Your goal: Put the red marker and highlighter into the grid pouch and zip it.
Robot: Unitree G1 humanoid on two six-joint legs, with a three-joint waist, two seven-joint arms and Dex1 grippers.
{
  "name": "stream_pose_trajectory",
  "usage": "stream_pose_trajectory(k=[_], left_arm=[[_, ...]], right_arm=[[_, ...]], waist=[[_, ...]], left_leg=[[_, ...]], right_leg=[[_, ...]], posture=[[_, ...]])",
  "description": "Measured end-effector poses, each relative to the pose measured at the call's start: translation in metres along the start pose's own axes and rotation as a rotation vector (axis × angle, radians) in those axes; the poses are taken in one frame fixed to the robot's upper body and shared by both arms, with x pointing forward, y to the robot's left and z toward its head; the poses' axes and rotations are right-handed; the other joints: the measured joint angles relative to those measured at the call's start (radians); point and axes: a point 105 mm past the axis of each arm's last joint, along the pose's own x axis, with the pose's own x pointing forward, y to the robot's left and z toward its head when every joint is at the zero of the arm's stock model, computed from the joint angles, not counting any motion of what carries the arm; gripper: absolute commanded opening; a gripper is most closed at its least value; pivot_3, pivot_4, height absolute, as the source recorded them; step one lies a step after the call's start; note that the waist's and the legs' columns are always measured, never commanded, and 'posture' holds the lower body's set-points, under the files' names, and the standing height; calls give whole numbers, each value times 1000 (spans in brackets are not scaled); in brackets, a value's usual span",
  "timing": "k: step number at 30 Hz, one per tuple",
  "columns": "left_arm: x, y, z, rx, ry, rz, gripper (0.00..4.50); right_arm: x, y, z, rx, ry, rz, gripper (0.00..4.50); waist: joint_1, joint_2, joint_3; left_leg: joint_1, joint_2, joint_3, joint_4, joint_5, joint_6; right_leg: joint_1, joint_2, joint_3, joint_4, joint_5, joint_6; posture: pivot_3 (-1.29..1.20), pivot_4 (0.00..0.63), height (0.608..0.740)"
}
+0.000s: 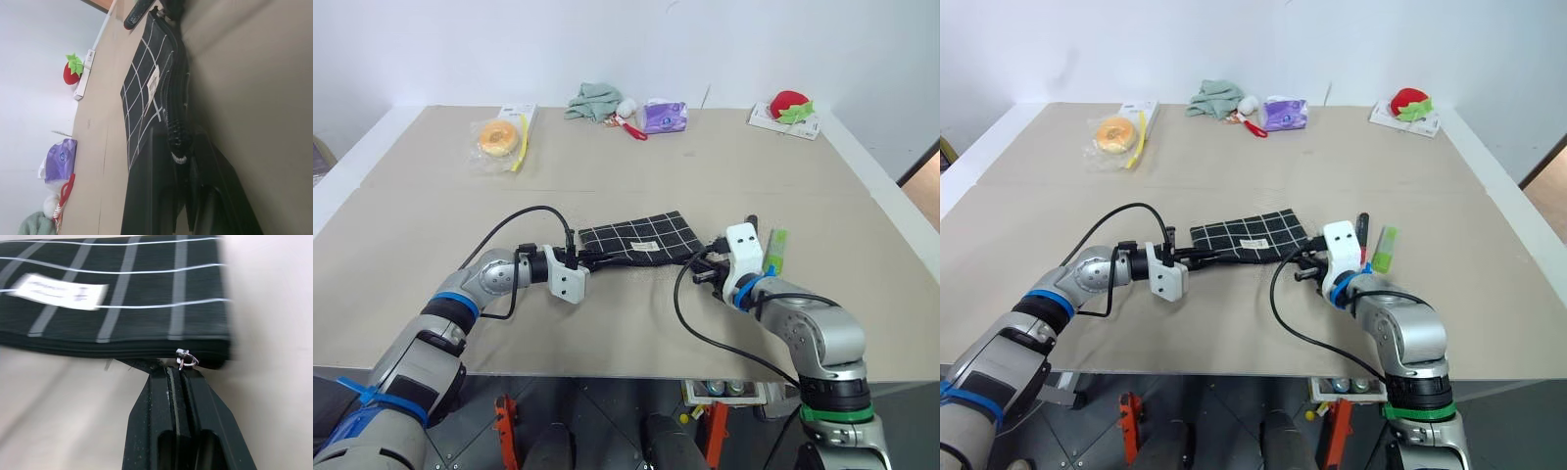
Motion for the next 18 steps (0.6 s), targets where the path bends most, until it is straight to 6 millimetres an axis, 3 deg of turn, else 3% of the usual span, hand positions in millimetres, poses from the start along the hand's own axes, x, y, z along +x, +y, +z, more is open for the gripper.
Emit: stream_pose_trajectory(k=[7,12,18], left_arm=[[4,0,3,-9,-15,14,0],[5,0,5,-5,-22,11,0],[7,0,5,-14,-22,16,0]], right_arm=[[2,23,-4,-23,7,77,85],[6,54,-3,-42,-1,207,85],[9,82,16,-73,-80,306,85]], waist=[[-1,0,0],[-1,0,0],[-1,0,0]], left_leg=[[0,0,0,0,0,0],[0,1,0,0,0,0],[-1,1,-1,0,0,0]], right_leg=[[0,0,0,0,0,0],[-1,1,0,0,0,0],[-1,1,-1,0,0,0]], posture=[[0,150,739],[0,150,739],[0,150,739]])
